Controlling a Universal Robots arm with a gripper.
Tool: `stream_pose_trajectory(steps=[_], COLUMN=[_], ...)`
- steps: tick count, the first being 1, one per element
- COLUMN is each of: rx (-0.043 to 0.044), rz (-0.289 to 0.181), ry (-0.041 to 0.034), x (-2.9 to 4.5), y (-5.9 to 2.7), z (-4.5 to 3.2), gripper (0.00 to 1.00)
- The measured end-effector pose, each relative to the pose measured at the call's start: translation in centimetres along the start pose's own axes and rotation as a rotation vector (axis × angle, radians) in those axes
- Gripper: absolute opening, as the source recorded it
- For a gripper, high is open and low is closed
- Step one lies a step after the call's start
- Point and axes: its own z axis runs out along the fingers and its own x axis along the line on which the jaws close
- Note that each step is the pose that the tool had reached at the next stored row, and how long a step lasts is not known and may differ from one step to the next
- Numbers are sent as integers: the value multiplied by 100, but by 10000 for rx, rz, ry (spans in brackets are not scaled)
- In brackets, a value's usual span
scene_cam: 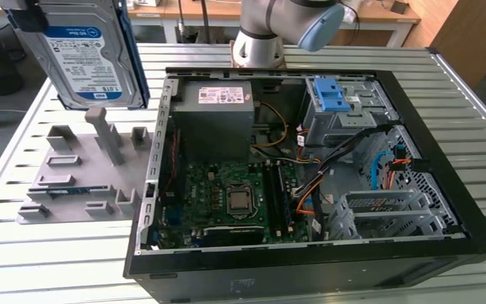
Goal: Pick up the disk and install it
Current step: 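Pick up the disk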
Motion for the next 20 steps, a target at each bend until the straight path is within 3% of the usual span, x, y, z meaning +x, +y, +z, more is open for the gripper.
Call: stream_pose_trajectory(steps=[5, 20], rx=[-2, -1], rz=[1, 1], ry=[2, 1], x=[10, 8], y=[-99, -512], z=[5, 9], gripper=[36, 36])
